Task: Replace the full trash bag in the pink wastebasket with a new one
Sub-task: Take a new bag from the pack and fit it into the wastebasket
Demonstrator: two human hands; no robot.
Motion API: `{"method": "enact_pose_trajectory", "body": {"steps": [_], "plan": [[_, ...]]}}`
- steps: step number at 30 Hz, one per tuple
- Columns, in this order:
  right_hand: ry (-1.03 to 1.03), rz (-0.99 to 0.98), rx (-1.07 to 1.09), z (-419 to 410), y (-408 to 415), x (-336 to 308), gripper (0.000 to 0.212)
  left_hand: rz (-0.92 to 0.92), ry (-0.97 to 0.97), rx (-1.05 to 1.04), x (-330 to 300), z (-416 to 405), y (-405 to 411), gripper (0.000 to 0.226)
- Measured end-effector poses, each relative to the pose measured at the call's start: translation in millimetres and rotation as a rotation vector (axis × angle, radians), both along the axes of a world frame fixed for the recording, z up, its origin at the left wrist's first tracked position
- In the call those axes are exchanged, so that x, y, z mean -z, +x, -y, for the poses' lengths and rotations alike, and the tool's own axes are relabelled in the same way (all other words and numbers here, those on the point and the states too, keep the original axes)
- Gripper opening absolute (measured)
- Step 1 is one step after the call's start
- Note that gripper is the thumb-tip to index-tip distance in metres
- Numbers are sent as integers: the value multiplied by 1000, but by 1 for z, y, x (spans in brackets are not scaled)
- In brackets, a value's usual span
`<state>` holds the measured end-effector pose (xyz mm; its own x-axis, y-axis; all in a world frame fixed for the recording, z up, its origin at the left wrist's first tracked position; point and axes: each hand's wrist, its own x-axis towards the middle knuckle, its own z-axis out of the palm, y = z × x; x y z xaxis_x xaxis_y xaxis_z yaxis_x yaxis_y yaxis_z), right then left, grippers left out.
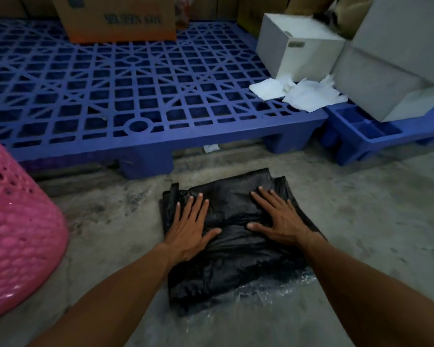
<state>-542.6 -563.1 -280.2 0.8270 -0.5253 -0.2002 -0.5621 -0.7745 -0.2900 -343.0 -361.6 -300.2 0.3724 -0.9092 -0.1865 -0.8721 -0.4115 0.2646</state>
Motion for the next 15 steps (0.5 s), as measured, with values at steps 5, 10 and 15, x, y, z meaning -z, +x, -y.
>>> {"method": "enact_pose_trajectory", "body": {"steps": [5, 10, 15], "plan": [[94, 179, 66, -7, 8, 16, 70, -137, -157, -80, 3, 3, 1, 83], [157, 352, 93, -13, 16, 12, 41, -318, -417, -160, -3, 9, -4, 36], [99, 383, 167, -11, 24, -24, 38, -424, -530, -302, -31, 9, 11, 33]]}}
